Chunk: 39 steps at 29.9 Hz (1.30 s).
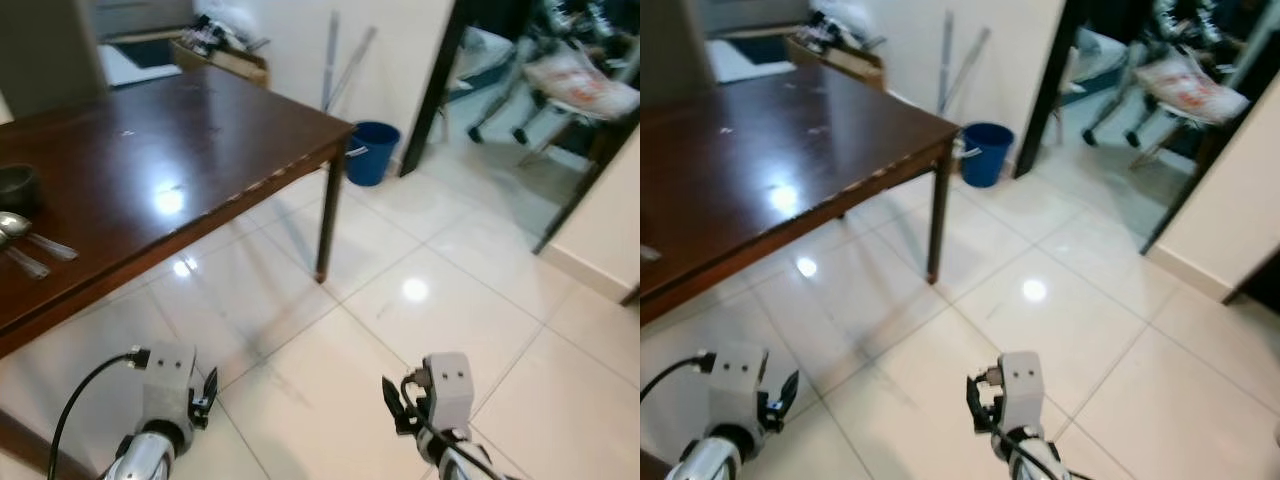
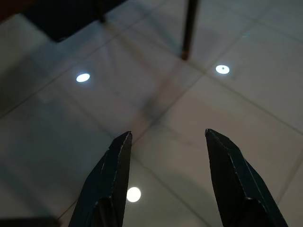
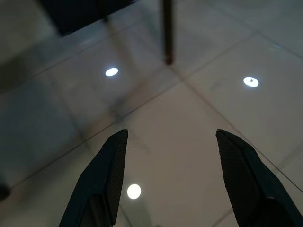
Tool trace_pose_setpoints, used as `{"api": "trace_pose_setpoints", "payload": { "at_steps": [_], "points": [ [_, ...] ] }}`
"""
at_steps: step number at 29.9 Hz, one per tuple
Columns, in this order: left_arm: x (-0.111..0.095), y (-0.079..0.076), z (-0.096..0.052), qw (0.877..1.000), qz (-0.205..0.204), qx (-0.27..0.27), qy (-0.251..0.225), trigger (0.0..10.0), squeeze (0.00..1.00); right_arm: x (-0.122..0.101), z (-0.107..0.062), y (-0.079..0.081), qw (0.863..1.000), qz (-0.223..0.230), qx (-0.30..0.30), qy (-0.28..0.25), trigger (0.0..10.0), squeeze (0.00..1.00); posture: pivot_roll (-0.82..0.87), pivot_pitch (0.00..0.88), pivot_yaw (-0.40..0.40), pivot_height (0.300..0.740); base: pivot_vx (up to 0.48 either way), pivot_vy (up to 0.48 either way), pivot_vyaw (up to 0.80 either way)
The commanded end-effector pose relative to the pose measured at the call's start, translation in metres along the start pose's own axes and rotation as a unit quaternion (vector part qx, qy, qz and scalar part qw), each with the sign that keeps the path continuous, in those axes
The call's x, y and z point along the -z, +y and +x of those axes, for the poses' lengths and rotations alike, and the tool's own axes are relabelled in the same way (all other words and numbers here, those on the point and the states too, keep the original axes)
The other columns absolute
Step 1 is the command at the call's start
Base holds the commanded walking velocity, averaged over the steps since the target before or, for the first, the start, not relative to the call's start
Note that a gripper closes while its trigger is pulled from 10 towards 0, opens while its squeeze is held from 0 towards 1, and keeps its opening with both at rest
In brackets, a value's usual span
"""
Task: Setting the table
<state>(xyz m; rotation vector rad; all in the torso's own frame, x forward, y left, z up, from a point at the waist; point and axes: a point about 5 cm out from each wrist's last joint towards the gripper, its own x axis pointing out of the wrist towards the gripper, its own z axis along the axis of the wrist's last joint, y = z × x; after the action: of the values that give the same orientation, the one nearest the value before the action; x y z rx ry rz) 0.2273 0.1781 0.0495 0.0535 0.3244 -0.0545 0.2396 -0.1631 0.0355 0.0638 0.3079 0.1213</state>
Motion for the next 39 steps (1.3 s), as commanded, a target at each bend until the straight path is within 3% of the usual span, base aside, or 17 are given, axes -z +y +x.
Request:
{"api": "trace_pose_setpoints", "payload": {
  "at_steps": [1, 4, 6, 9, 13, 18, 39],
  "points": [
    [0.003, -0.003, -0.003, 1.0, 0.001, 0.008, 0.003, 10.0, 0.0, 0.002, -0.003, -0.002, 1.0, 0.009, -0.002, 0.005, 10.0, 0.0, -0.03, 0.0, 0.032, 0.74, 0.0, 0.0, -0.76],
    [0.005, 0.003, -0.003, 1.0, 0.009, -0.006, 0.004, 10.0, 0.0, 0.011, -0.008, 0.004, 0.999, -0.004, -0.033, 0.026, 10.0, 0.0, -0.03, 0.0, 0.031, 0.74, 0.0, 0.0, -0.77],
    [0.026, 0.015, -0.005, 0.999, 0.019, -0.029, 0.042, 10.0, 0.0, 0.032, -0.009, -0.004, 0.998, -0.005, -0.01, 0.069, 10.0, 0.0, -0.03, 0.0, 0.034, 0.74, 0.0, 0.0, -0.77],
    [0.035, 0.019, -0.006, 0.997, 0.02, -0.035, 0.059, 10.0, 0.0, 0.037, -0.008, -0.008, 0.997, -0.018, -0.004, 0.075, 10.0, 0.0, -0.03, 0.0, 0.035, 0.74, 0.0, 0.0, -0.76],
    [0.062, 0.025, -0.012, 0.99, 0.048, -0.044, 0.123, 10.0, 0.0, 0.051, -0.009, -0.011, 0.994, -0.026, 0.001, 0.109, 10.0, 0.0, -0.02, 0.0, 0.036, 0.74, 0.0, 0.0, -0.73],
    [0.085, 0.024, -0.022, 0.985, 0.018, -0.067, 0.156, 10.0, 0.0, 0.062, -0.013, -0.01, 0.989, -0.052, -0.018, 0.136, 10.0, 0.0, -0.02, 0.0, 0.036, 0.74, 0.0, 0.0, -0.73],
    [0.089, 0.028, -0.018, 0.988, 0.013, -0.085, 0.13, 10.0, 0.0, 0.068, -0.014, -0.01, 0.99, -0.053, -0.025, 0.128, 10.0, 0.0, -0.02, 0.0, 0.04, 0.74, 0.0, 0.0, -0.73]
  ]
}}
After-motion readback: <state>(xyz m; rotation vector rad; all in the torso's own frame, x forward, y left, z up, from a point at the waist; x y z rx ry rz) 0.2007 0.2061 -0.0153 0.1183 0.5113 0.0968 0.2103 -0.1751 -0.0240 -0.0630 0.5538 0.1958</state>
